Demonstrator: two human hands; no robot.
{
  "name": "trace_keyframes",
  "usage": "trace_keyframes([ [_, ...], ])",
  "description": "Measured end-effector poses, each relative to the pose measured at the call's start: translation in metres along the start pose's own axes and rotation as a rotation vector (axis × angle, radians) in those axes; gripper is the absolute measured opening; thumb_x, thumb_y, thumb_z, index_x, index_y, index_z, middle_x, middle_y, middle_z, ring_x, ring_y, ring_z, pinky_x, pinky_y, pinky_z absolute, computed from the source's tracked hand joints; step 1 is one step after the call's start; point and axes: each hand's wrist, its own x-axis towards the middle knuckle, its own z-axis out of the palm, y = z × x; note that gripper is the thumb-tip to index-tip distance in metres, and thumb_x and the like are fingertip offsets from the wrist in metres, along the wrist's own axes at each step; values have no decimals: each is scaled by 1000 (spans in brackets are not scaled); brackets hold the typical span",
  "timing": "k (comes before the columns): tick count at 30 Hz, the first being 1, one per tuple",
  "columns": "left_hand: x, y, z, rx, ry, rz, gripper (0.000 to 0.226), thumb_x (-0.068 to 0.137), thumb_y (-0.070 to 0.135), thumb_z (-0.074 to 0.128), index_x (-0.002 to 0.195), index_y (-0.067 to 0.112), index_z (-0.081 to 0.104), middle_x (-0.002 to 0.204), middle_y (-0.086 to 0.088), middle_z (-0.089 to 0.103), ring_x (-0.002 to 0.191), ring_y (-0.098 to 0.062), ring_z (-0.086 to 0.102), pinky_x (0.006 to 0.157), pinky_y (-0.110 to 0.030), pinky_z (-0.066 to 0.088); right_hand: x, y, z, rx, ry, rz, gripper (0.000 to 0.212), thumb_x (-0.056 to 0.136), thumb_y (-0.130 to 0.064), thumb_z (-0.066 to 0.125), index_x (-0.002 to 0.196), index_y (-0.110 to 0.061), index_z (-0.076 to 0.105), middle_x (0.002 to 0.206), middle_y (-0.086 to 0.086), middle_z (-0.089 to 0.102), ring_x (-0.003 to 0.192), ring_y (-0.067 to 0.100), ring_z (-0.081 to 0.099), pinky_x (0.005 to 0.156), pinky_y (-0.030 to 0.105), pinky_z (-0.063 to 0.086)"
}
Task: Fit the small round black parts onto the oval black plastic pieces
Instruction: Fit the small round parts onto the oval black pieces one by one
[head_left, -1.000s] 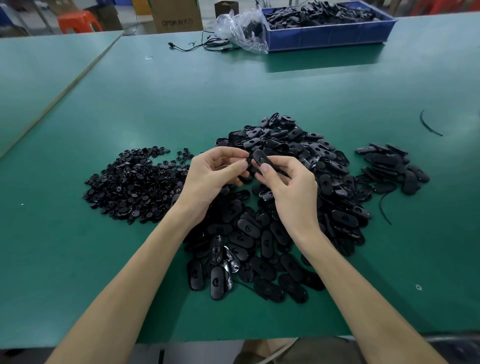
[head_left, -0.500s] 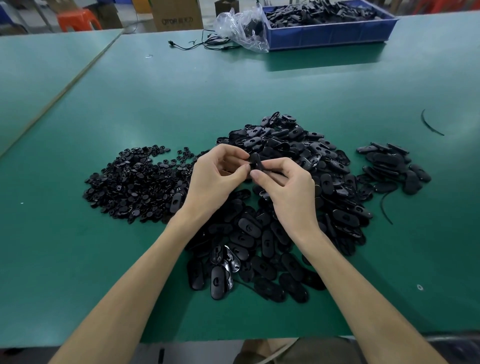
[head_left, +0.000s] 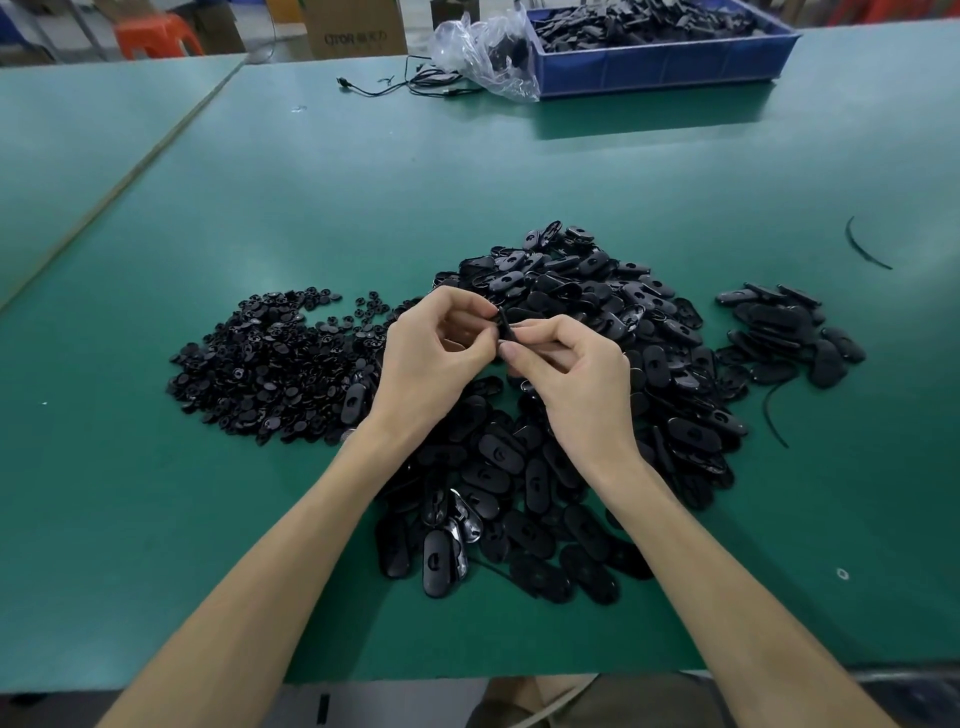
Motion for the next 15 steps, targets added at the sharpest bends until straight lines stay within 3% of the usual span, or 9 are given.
trace_keyframes([
  [5, -2, 1, 4, -13, 23, -10, 20, 88, 0, 73, 105, 9, 69, 87, -1, 76, 82, -17, 74, 81, -42, 61, -1, -1, 0, -4, -5, -26, 14, 90, -5, 81, 98, -15, 77, 108, 1, 77, 93, 13, 77, 91, 33, 62],
  [9, -3, 2, 3, -48, 3, -5, 22, 89, -1, 73, 109, 6, 67, 87, -1, 76, 81, -12, 74, 78, -30, 60, -1, -4, 0, -10, -1, -38, 24, 90, -3, 80, 95, -26, 74, 110, 3, 75, 91, 17, 77, 89, 34, 63],
  [12, -4, 3, 3, -65, -2, 16, 21, 90, -2, 72, 109, 6, 66, 88, 0, 75, 82, -10, 73, 75, -23, 58, -1, -3, 1, -12, 7, -24, 20, 91, -5, 80, 99, -23, 76, 111, 2, 75, 93, 17, 76, 89, 34, 63],
  [15, -5, 3, 5, -68, 25, 23, 21, 90, -1, 73, 109, 7, 66, 88, -1, 75, 83, -14, 73, 76, -29, 60, 0, -2, 1, -3, 13, -10, 16, 92, -6, 80, 103, -16, 77, 111, 3, 76, 94, 17, 77, 89, 35, 63],
])
